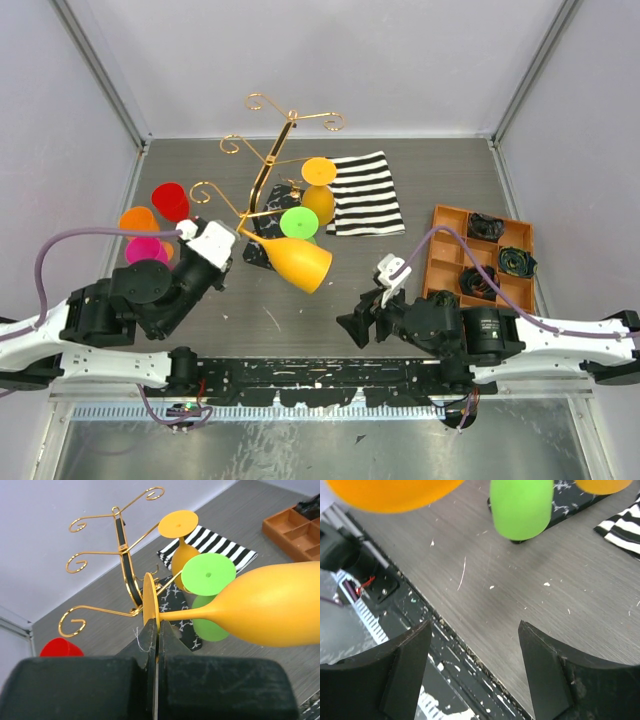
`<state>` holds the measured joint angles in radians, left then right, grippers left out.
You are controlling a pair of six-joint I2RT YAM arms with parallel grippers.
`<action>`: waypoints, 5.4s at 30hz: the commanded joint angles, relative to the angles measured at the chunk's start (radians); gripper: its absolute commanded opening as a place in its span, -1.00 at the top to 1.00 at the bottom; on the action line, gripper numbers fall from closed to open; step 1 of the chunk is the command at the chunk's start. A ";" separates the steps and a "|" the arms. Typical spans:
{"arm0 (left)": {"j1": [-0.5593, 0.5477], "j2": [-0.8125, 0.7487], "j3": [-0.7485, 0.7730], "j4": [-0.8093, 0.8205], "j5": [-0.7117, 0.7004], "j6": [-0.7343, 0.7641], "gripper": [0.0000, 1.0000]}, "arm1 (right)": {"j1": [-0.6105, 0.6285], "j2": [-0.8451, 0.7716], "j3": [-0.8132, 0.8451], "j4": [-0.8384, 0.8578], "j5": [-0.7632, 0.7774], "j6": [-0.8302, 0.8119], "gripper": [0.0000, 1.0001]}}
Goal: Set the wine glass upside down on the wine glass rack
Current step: Turn the wine glass upside down at the wine rack, then adjust the wine rack at the center of the board.
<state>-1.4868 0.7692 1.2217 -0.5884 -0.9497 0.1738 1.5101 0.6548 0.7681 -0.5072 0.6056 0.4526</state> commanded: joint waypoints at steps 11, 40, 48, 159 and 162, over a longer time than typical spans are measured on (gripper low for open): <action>-0.001 0.029 0.064 -0.176 0.045 0.101 1.00 | 0.004 -0.033 0.223 -0.038 -0.007 -0.149 -0.51; -0.002 0.145 0.112 -0.121 0.514 0.176 1.00 | -0.086 0.309 0.342 0.170 -0.228 0.032 -0.07; -0.003 0.143 0.103 -0.115 0.512 0.177 1.00 | -0.262 0.332 0.297 0.272 -0.559 0.065 0.01; 0.835 0.510 0.422 -0.290 0.685 -0.233 -0.55 | -0.929 0.287 0.196 0.223 -0.437 -0.191 0.99; 0.865 0.554 0.436 -0.309 0.724 -0.234 -0.55 | -0.991 0.294 0.173 0.263 -0.473 -0.190 0.99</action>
<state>-0.6563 1.2850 1.6173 -0.8360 -0.3233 -0.0399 0.5797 0.9581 0.9607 -0.3737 0.2348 0.2821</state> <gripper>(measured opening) 0.775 0.159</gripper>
